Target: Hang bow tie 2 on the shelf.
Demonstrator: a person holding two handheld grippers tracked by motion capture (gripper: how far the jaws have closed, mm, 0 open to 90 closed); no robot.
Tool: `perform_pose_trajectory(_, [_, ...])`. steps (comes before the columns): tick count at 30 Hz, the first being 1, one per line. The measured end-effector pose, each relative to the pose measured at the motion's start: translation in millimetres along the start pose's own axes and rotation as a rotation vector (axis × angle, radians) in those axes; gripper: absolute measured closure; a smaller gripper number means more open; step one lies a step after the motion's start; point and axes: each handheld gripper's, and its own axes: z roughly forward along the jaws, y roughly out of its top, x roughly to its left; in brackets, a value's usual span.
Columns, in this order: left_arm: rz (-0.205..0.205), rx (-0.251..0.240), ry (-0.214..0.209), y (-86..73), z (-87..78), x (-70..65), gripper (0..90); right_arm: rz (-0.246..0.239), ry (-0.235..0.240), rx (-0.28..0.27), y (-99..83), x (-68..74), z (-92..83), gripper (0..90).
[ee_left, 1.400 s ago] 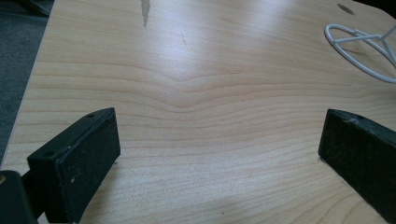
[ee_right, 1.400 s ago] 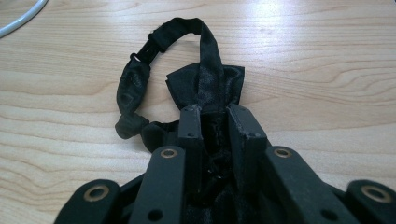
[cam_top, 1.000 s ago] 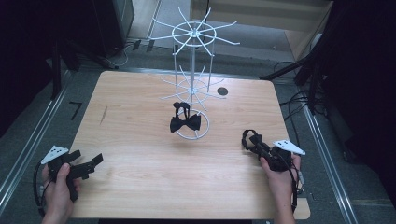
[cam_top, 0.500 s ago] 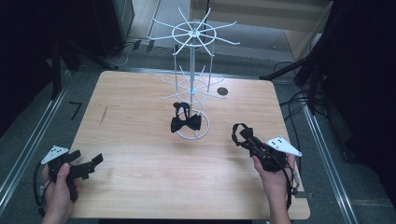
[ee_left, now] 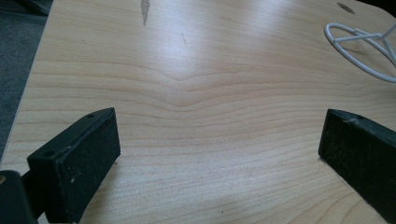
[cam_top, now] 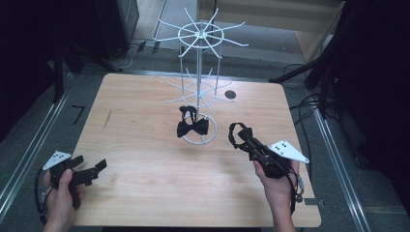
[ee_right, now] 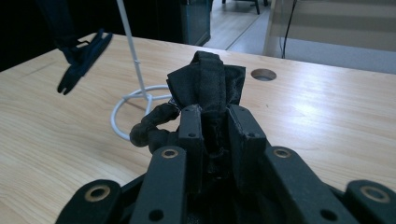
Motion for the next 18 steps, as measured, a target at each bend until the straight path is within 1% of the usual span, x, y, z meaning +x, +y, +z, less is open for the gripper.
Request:
perform_pose_trajectory(8, [0.000,0.001,-0.001,0.0,0.1,0.0,0.0,-0.011,0.042,-0.028,8.9,13.8,-3.4,77.6])
perform_pose_trajectory(13, [0.000,0.002,-0.002,0.0,0.1,-0.1,0.0,-0.019,0.059,-0.045,13.3,19.9,-5.5,77.6])
perform_pose_trajectory(18, [0.001,0.003,-0.001,0.1,0.2,-0.2,0.0,-0.009,0.079,-0.061,18.4,24.7,-8.3,77.7])
